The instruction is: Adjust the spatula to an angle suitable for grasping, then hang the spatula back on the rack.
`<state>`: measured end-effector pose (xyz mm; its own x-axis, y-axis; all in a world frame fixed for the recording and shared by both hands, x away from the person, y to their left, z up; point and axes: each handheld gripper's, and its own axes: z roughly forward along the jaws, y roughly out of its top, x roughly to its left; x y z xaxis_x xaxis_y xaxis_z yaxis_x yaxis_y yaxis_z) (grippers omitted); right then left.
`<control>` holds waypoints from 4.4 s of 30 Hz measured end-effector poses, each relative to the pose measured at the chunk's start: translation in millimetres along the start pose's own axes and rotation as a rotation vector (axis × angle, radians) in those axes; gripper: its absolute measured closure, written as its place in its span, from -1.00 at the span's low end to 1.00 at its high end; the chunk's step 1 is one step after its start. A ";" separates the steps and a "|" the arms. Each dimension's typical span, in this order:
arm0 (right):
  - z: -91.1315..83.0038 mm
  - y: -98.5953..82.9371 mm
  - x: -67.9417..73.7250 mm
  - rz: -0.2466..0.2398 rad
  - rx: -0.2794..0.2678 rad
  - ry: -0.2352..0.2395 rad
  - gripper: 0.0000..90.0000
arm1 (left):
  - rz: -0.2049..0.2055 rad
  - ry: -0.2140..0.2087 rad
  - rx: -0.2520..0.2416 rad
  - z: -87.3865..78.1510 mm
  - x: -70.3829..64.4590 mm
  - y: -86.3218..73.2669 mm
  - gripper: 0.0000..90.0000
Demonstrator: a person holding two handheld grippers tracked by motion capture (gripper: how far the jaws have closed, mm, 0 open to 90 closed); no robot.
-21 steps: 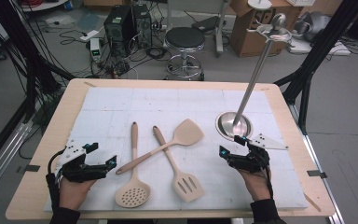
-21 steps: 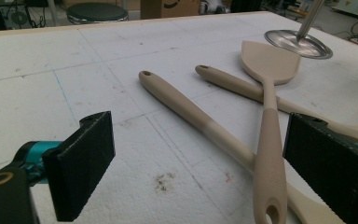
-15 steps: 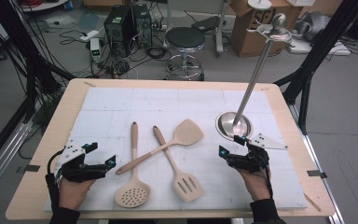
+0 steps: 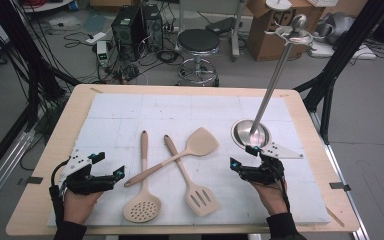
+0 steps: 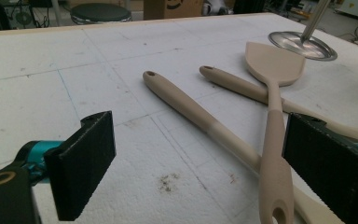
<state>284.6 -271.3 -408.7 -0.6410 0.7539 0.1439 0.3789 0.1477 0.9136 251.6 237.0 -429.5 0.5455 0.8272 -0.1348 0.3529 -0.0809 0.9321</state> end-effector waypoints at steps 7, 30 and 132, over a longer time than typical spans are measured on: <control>18.3 19.7 14.3 -0.050 0.039 0.078 -0.55 | 0.001 -0.003 0.003 0.2 -0.3 -0.7 -0.77; 106.1 64.3 57.7 -0.154 0.293 0.312 -0.38 | -0.017 -0.021 0.014 -6.3 6.8 -7.5 -0.77; 136.9 83.1 23.1 -0.134 0.350 0.378 0.75 | -0.021 -0.004 0.040 0.1 5.3 -15.6 -0.76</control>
<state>392.6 -153.9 -381.6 -0.8704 0.4402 0.2207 0.4358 0.4801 0.7613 249.1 242.5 -444.8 0.5409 0.8266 -0.1557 0.3944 -0.0857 0.9150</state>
